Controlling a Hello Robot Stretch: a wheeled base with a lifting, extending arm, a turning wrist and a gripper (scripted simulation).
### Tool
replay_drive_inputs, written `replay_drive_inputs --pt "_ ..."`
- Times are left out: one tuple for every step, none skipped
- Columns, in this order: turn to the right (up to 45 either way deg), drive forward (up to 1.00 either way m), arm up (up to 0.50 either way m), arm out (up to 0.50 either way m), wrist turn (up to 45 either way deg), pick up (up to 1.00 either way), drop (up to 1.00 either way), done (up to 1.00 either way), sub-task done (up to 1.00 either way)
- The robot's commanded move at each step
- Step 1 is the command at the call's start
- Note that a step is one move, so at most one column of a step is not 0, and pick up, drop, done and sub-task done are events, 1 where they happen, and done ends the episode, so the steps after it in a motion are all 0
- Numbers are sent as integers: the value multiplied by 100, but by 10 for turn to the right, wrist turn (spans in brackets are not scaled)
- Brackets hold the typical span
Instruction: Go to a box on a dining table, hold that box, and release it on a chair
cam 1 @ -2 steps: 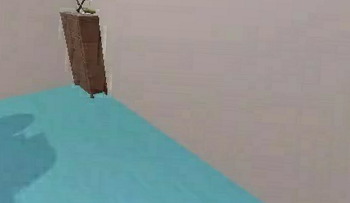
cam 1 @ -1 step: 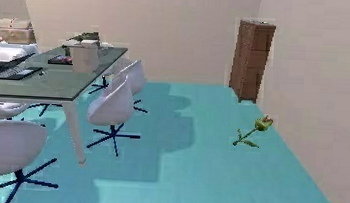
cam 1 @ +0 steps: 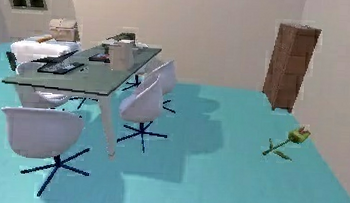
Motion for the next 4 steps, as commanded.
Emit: replay_drive_inputs --pt "0 90 0 0 0 0 0 0 0" --pt "270 0 0 0 0 0 0 0 0" --pt "0 45 0 0 0 0 0 0 0" --pt "-450 0 0 0 0 0 0 0 0"
